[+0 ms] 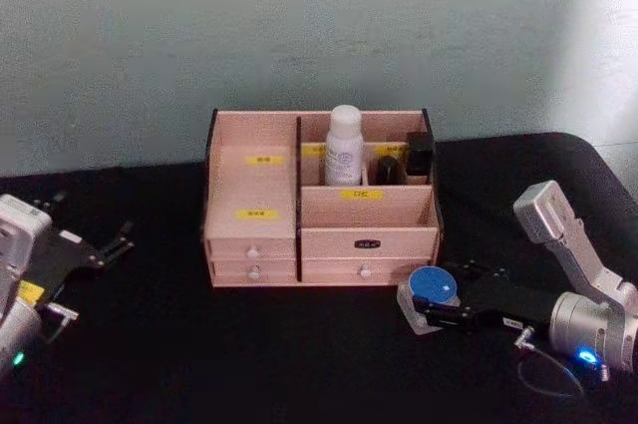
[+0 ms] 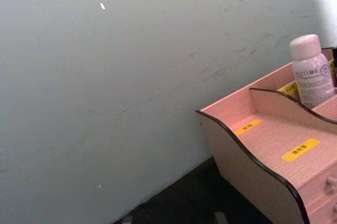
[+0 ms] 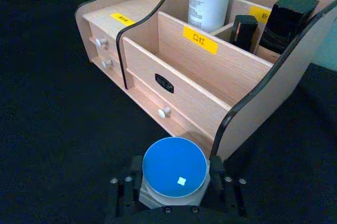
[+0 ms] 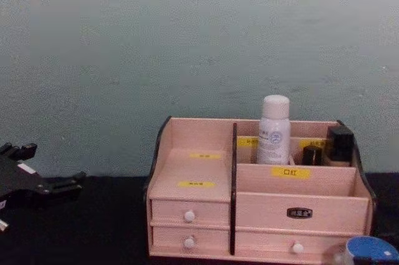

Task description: Pick up the facial cleanser and watermelon frost from the table and place them into the tiered storage box.

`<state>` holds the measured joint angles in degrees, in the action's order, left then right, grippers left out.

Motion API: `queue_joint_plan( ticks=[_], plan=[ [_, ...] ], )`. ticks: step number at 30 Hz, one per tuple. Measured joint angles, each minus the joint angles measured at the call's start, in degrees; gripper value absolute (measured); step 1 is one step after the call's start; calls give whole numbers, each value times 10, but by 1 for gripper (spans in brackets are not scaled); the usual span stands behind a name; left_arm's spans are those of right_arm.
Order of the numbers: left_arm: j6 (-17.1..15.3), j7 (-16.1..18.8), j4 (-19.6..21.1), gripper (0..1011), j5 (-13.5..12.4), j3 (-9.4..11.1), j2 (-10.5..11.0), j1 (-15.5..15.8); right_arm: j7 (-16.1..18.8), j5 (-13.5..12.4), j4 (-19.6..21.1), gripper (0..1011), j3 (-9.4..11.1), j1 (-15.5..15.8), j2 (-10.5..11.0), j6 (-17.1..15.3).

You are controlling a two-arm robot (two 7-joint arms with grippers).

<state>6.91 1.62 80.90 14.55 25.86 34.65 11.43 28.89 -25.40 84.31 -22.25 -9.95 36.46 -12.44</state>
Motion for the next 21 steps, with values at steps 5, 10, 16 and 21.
queue_joint_plan(
  ticks=[5, 10, 16, 21],
  plan=[
    [0, 0, 0, 1001, 0, 0, 0, 0, 0, 0, 0, 712, 0, 0, 0, 0],
    [0, 0, 0, 1001, 0, 0, 0, 0, 0, 0, 0, 712, 0, 0, 0, 0],
    [0, 0, 0, 1001, 0, 0, 0, 0, 0, 0, 0, 713, 0, 0, 0, 0],
    [0, 0, 0, 1001, 0, 0, 0, 0, 0, 0, 0, 713, 0, 0, 0, 1]
  ],
)
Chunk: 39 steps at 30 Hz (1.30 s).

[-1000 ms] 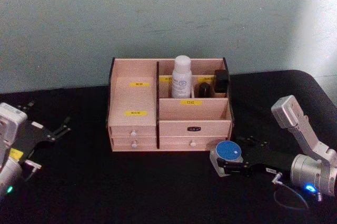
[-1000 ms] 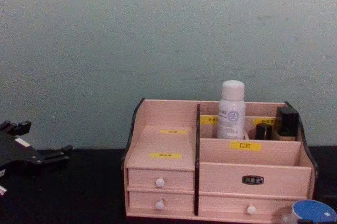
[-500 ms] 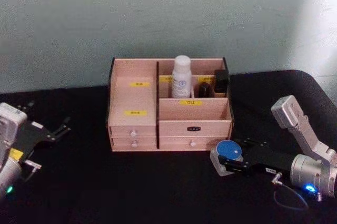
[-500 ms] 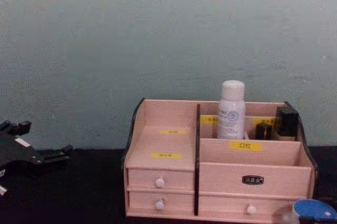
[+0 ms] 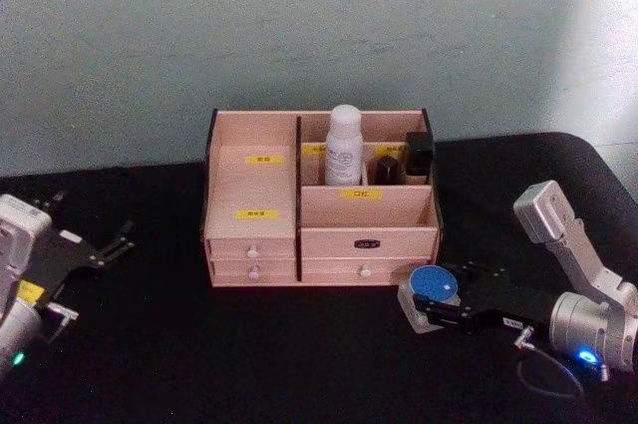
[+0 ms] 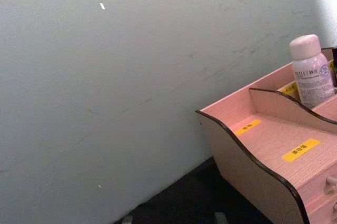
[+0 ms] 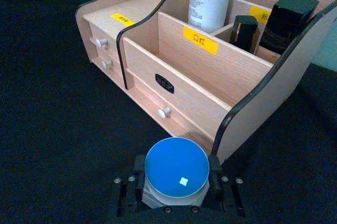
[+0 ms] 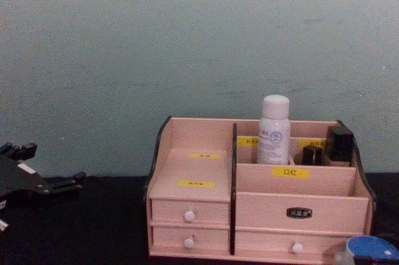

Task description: Pick up the facial cleanser and watermelon frost from the table and place them into the tiered storage box.

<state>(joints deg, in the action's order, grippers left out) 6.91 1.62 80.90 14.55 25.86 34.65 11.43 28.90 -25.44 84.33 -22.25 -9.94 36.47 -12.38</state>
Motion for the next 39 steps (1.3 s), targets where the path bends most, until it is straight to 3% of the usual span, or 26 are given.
queue_joint_plan(
  ticks=[10, 21, 30, 39],
  plan=[
    [0, 0, 0, 1001, 0, 0, 0, 0, 32, 2, 6, 713, -7, 1, 13, 25],
    [0, 0, 0, 1001, 0, 0, 0, 0, 68, -19, 21, 713, -15, -13, 21, 37],
    [0, 0, 0, 1001, 0, 0, 0, 0, 83, -31, 23, 713, -35, -45, 7, 45],
    [0, 0, 0, 1001, 0, 0, 0, 0, 81, -26, 13, 713, -60, -82, -15, 47]
  ],
)
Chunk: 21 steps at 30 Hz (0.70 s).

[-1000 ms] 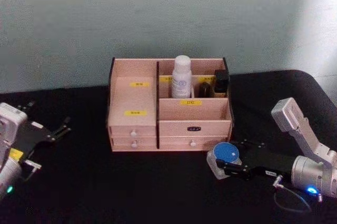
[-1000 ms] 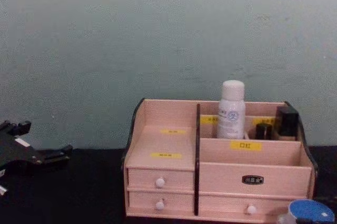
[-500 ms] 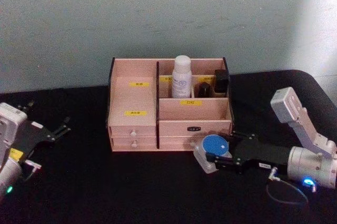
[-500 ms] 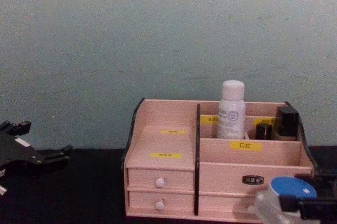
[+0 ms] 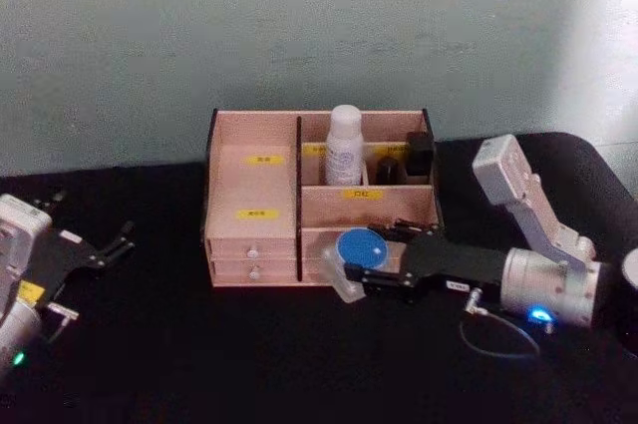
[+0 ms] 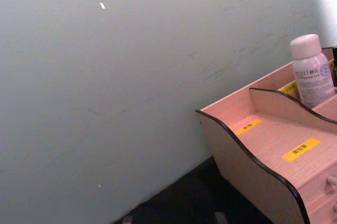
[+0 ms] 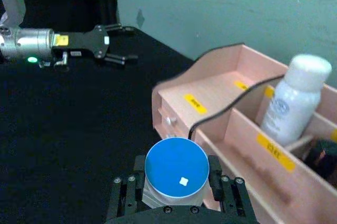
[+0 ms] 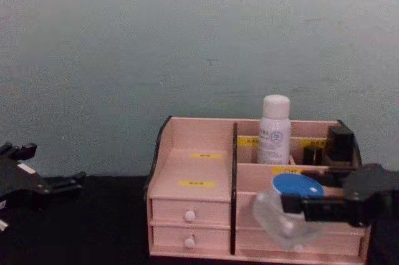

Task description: Pick up the facial cleanser and watermelon frost from the table and place them into the tiered storage box.

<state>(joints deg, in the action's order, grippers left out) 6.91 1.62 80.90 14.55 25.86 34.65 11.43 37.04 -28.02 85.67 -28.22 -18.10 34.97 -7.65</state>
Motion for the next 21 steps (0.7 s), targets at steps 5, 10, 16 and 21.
queue_joint_plan(
  ticks=[5, 10, 16, 21],
  plan=[
    [0, 0, 0, 1001, 0, 0, 0, 0, -3, 4, -12, 713, -14, -26, -18, -1],
    [0, 0, 0, 1001, 0, 0, 0, 0, -2, 5, -25, 713, -26, -49, -36, -2],
    [0, 0, 0, 1001, 0, 0, 0, 0, -2, 5, -42, 713, -38, -73, -56, -9],
    [0, 0, 0, 1001, 0, 0, 0, 0, -5, 6, -64, 713, -48, -97, -75, -13]
  ],
)
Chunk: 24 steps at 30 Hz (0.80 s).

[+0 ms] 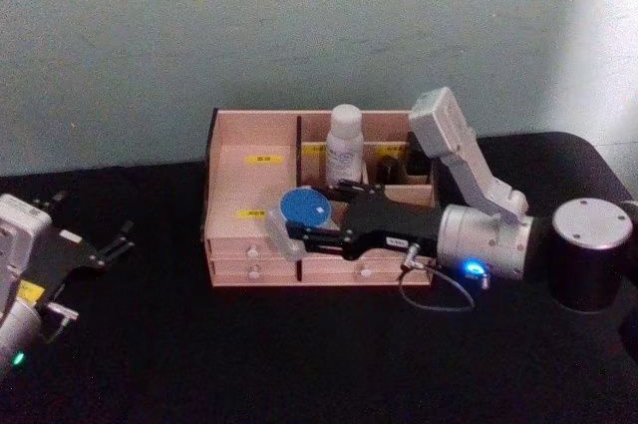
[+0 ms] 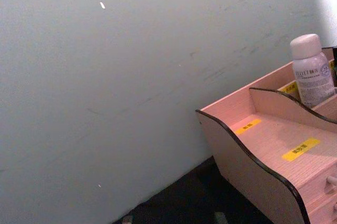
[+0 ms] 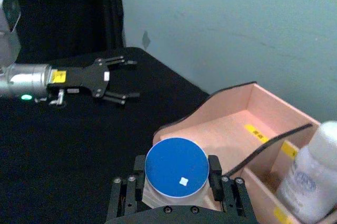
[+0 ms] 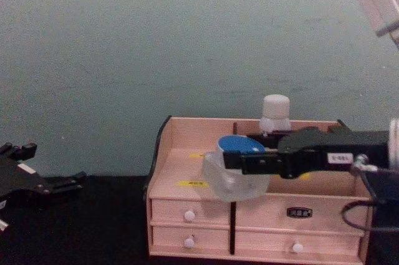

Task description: Pick up the facial cleanser and watermelon frost from the table and place them into the tiered storage box.

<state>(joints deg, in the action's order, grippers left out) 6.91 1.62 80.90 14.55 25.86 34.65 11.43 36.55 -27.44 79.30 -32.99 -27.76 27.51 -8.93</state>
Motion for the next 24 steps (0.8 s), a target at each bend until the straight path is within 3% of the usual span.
queue_joint_plan(
  ticks=[24],
  plan=[
    [0, 0, 0, 1001, 0, 0, 0, 0, -27, 35, -133, 713, -31, -93, -96, -8]
  ],
)
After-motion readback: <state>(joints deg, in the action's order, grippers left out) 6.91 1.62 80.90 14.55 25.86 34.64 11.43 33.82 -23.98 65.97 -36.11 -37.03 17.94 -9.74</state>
